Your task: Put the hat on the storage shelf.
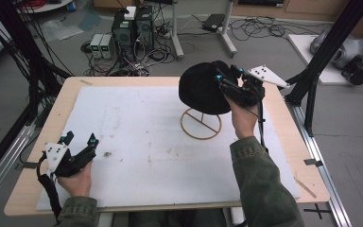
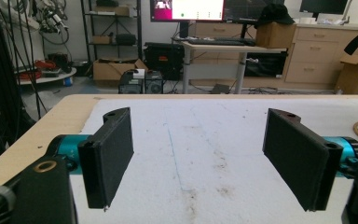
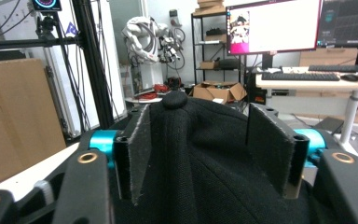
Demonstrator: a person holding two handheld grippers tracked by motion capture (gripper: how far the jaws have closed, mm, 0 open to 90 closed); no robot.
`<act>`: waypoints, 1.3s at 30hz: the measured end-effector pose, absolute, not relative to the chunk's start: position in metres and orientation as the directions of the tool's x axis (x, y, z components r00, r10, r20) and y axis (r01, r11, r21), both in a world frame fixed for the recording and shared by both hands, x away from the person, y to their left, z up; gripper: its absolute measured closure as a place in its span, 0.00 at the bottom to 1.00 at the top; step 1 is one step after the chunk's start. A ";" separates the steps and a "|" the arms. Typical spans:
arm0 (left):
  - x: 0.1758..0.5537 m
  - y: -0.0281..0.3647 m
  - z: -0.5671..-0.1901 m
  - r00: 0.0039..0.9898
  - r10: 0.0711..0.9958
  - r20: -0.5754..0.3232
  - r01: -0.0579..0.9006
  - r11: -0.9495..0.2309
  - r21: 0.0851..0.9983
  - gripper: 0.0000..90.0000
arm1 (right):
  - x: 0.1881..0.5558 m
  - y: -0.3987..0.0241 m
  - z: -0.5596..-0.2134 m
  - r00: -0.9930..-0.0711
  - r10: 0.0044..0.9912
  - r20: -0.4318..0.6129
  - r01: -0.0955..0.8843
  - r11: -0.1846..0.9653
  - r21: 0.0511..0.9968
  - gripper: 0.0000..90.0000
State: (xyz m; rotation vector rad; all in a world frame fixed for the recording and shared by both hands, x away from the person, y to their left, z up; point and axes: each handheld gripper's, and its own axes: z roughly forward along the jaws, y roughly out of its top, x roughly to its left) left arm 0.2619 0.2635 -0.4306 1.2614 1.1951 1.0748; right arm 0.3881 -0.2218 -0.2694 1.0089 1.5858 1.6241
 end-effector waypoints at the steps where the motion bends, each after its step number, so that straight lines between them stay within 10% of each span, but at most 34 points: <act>1: 0.262 0.264 -0.431 0.100 0.994 -0.047 0.057 0.042 0.998 0.27 | 0.387 -0.222 -0.269 -0.495 0.865 0.080 0.064 -0.055 0.996 0.41; 10: 0.261 0.265 -0.431 0.095 0.994 -0.052 0.056 0.047 0.997 0.27 | 0.382 -0.223 -0.273 -0.404 0.912 0.072 0.072 -0.047 0.996 0.22; 39: 0.261 0.264 -0.431 0.094 0.994 -0.060 0.056 0.055 0.997 0.27 | 0.331 -0.259 -0.320 -0.353 0.935 0.026 0.030 -0.017 0.999 0.16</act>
